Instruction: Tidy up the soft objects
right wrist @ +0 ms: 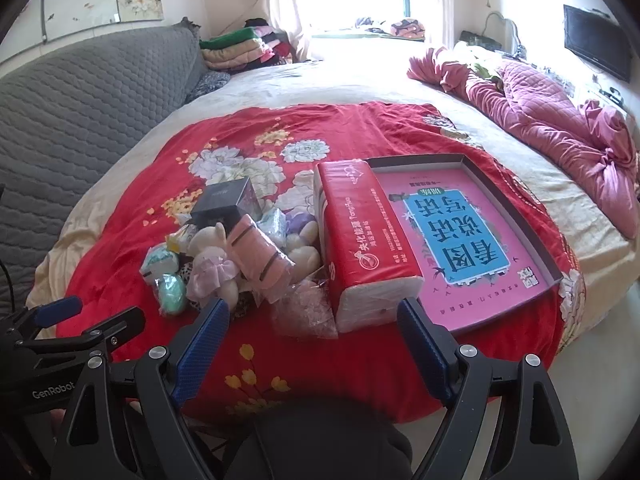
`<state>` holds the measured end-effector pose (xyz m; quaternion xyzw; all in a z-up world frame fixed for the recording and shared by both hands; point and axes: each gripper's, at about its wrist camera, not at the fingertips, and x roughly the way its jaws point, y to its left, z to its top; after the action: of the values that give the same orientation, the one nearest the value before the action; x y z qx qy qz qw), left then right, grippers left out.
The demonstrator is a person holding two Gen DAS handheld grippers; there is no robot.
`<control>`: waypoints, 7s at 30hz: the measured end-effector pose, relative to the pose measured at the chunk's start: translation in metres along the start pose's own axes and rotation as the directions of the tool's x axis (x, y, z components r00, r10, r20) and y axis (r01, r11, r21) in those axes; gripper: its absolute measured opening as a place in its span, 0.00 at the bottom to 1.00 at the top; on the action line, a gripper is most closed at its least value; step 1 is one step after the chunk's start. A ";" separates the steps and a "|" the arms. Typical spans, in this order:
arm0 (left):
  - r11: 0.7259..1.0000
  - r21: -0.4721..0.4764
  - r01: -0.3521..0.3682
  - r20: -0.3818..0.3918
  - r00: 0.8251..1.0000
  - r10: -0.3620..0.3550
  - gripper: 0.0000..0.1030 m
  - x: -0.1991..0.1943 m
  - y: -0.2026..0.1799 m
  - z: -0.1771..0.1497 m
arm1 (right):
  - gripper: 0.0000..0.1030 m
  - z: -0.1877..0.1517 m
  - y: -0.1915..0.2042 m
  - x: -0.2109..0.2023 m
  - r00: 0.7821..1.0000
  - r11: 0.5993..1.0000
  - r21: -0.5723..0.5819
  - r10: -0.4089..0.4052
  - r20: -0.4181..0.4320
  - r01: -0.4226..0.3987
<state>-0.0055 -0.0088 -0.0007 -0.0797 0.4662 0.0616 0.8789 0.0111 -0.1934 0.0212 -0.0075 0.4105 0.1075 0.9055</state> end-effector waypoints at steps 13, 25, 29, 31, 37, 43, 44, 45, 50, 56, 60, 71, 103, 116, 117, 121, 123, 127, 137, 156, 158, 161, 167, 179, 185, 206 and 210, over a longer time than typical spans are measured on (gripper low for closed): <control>1.000 -0.008 0.002 -0.004 1.000 -0.002 0.98 0.001 0.002 0.000 | 0.84 -0.001 0.001 -0.001 1.000 1.000 -0.004 -0.002 -0.004 0.002; 1.000 -0.003 -0.002 -0.004 1.000 0.002 0.98 0.001 0.002 0.000 | 0.84 -0.001 0.002 -0.002 1.000 1.000 -0.006 -0.004 -0.003 0.004; 1.000 -0.002 -0.002 0.000 1.000 0.002 0.98 0.001 0.002 0.000 | 0.84 -0.001 0.003 -0.002 1.000 1.000 -0.008 -0.007 -0.003 0.006; 1.000 -0.001 -0.003 0.000 1.000 0.003 0.98 0.002 0.002 -0.001 | 0.84 -0.001 0.003 -0.002 1.000 1.000 -0.009 -0.005 -0.005 0.005; 1.000 -0.001 -0.003 0.001 1.000 0.003 0.98 0.001 0.003 0.000 | 0.84 -0.001 0.004 0.000 1.000 1.000 -0.011 -0.005 -0.009 0.005; 1.000 -0.005 0.004 -0.006 1.000 -0.004 0.98 0.002 0.004 0.001 | 0.84 -0.001 0.004 0.001 1.000 1.000 -0.009 -0.006 -0.015 0.006; 1.000 -0.007 0.006 -0.008 1.000 -0.006 0.98 0.003 0.005 0.001 | 0.84 -0.001 0.004 0.001 1.000 1.000 -0.009 -0.005 -0.016 0.005; 1.000 -0.010 0.009 -0.009 1.000 -0.009 0.98 0.003 0.005 0.001 | 0.84 -0.001 0.004 0.002 1.000 1.000 -0.010 -0.006 -0.016 0.005; 0.999 -0.033 0.027 -0.029 0.999 -0.028 0.98 0.010 0.017 0.001 | 0.84 0.000 0.006 0.007 1.000 1.000 -0.022 -0.005 -0.023 0.005; 0.988 -0.139 0.071 -0.058 0.995 -0.079 0.98 0.026 0.055 0.008 | 0.84 0.011 0.020 0.025 1.000 0.995 -0.098 -0.013 -0.027 0.010; 0.981 -0.188 0.042 -0.071 0.996 -0.056 0.98 0.040 0.084 0.014 | 0.84 0.018 0.039 0.046 0.998 0.977 -0.209 -0.049 -0.033 0.041; 0.965 -0.257 0.057 -0.163 0.981 -0.102 0.98 0.099 0.108 0.047 | 0.84 0.022 0.056 0.085 0.992 0.943 -0.317 -0.119 -0.037 0.102; 0.936 -0.323 0.137 -0.209 0.955 -0.212 0.53 0.157 0.100 0.065 | 0.46 0.031 0.055 0.133 0.990 0.939 -0.343 -0.085 -0.117 0.040; 0.957 -0.262 0.121 -0.103 0.983 -0.153 0.50 0.111 0.103 0.065 | 0.46 0.044 0.027 0.092 0.995 0.989 -0.121 0.076 -0.064 -0.084; 0.961 -0.250 0.119 -0.098 0.984 -0.148 0.50 0.106 0.101 0.065 | 0.46 0.045 0.027 0.088 0.995 0.989 -0.117 0.081 -0.060 -0.088; 0.971 -0.186 0.149 -0.059 0.985 -0.163 0.50 0.079 0.078 0.071 | 0.46 0.048 0.019 0.074 0.995 0.992 -0.081 0.097 -0.037 -0.100; 0.973 -0.159 0.170 -0.046 0.983 -0.179 0.50 0.070 0.066 0.073 | 0.46 0.051 0.013 0.066 0.996 0.993 -0.068 0.091 -0.022 -0.092; 0.974 -0.089 0.210 -0.025 0.977 -0.213 0.50 0.051 0.030 0.080 | 0.46 0.056 -0.011 0.051 0.997 0.997 -0.019 0.070 0.013 -0.070; 0.946 0.128 0.297 -0.066 0.954 -0.291 0.50 0.027 -0.086 0.082 | 0.46 0.056 -0.110 0.014 0.995 0.984 0.168 -0.069 0.069 0.057; 0.838 0.382 0.390 -0.282 0.913 -0.297 0.50 0.078 -0.256 0.088 | 0.46 0.038 -0.231 0.038 0.987 0.933 0.324 -0.159 -0.025 0.158; 0.822 0.411 0.395 -0.318 0.907 -0.277 0.50 0.088 -0.270 0.083 | 0.46 0.035 -0.238 0.048 0.987 0.932 0.326 -0.154 -0.044 0.160; 0.810 0.433 0.396 -0.357 0.900 -0.249 0.50 0.103 -0.284 0.076 | 0.46 0.031 -0.250 0.060 0.985 0.927 0.336 -0.153 -0.076 0.169; 0.784 0.488 0.384 -0.394 0.898 -0.195 0.50 0.122 -0.301 0.067 | 0.46 0.027 -0.266 0.076 0.986 0.913 0.373 -0.135 -0.098 0.162; 0.752 0.532 0.389 -0.458 0.879 -0.131 0.50 0.146 -0.321 0.052 | 0.47 0.026 -0.275 0.111 0.979 0.913 0.375 -0.098 -0.177 0.159; 0.747 0.538 0.391 -0.459 0.879 -0.129 0.51 0.148 -0.323 0.051 | 0.47 0.020 -0.280 0.116 0.973 0.903 0.392 -0.103 -0.206 0.179; 0.740 0.563 0.367 -0.439 0.892 -0.108 0.53 0.146 -0.324 0.047 | 0.54 0.020 -0.284 0.096 0.975 0.888 0.414 -0.142 -0.171 0.202; 0.741 0.555 0.378 -0.442 0.889 -0.122 0.54 0.144 -0.322 0.048 | 0.55 0.021 -0.286 0.090 0.974 0.883 0.421 -0.154 -0.163 0.210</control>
<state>0.1725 -0.3102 -0.0674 0.1439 0.6041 -0.2346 0.7479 0.1412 -0.4533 -0.0531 0.1496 0.4776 -0.0732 0.8627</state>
